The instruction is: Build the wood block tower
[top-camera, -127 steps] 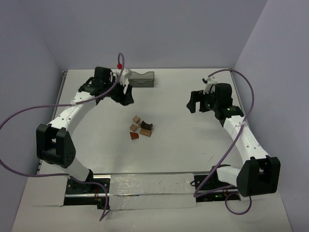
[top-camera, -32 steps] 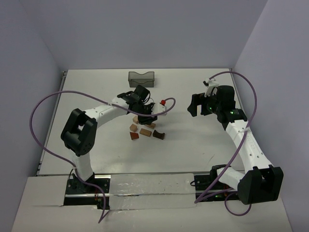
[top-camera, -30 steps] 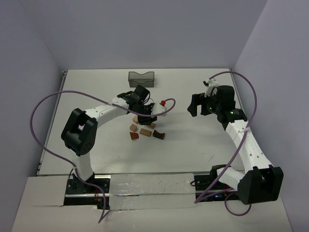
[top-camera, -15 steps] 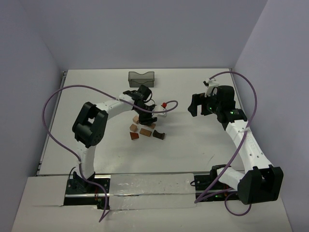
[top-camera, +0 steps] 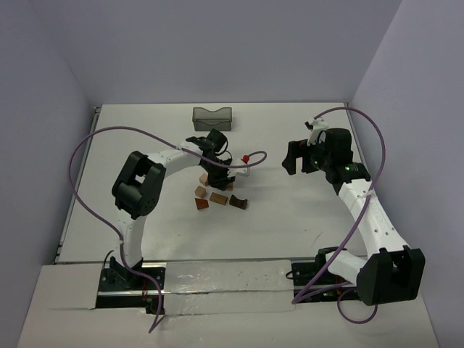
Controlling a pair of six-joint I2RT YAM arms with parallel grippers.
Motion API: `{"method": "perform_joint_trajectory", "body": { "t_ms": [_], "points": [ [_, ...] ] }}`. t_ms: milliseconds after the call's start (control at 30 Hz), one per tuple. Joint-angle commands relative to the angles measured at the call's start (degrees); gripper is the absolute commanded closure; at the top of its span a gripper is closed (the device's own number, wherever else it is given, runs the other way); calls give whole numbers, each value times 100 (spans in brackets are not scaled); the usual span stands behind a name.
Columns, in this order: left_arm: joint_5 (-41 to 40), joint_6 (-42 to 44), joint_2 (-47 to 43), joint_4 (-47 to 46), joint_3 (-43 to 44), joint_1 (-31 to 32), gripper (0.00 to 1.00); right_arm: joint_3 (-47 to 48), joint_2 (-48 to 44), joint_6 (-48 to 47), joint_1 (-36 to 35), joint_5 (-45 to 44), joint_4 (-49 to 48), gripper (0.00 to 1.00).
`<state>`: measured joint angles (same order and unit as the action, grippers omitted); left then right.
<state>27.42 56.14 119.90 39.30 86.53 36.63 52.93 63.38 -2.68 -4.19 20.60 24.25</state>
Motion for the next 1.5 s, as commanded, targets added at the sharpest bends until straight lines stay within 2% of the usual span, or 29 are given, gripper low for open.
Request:
{"method": "perform_joint_trajectory", "body": {
  "t_ms": [0, 267, 533, 767, 1033, 1467],
  "points": [
    [53, -283, 6, -272, -283, -149, 75, 77, 46, -61, 41, -12, -91, 0],
    [29, -569, -793, -690, -1386, -103, 80, 105, -1, -57, 32, -11, -61, 0],
    [-26, -715, -1373, -572, -1930, 116, 81, 148, 64, -1, 41, 97, -70, 0],
    [-246, -920, -741, -440, -1046, 105, 79, 153, 63, -8, 41, 81, -44, 0],
    [-258, -611, -28, -132, -95, -97, 76, 60, -10, -93, 41, -26, -61, 0],
    [-118, -19, 77, 171, 57, -130, 64, 42, 51, -75, 41, -9, -114, 0]
  ]
}}
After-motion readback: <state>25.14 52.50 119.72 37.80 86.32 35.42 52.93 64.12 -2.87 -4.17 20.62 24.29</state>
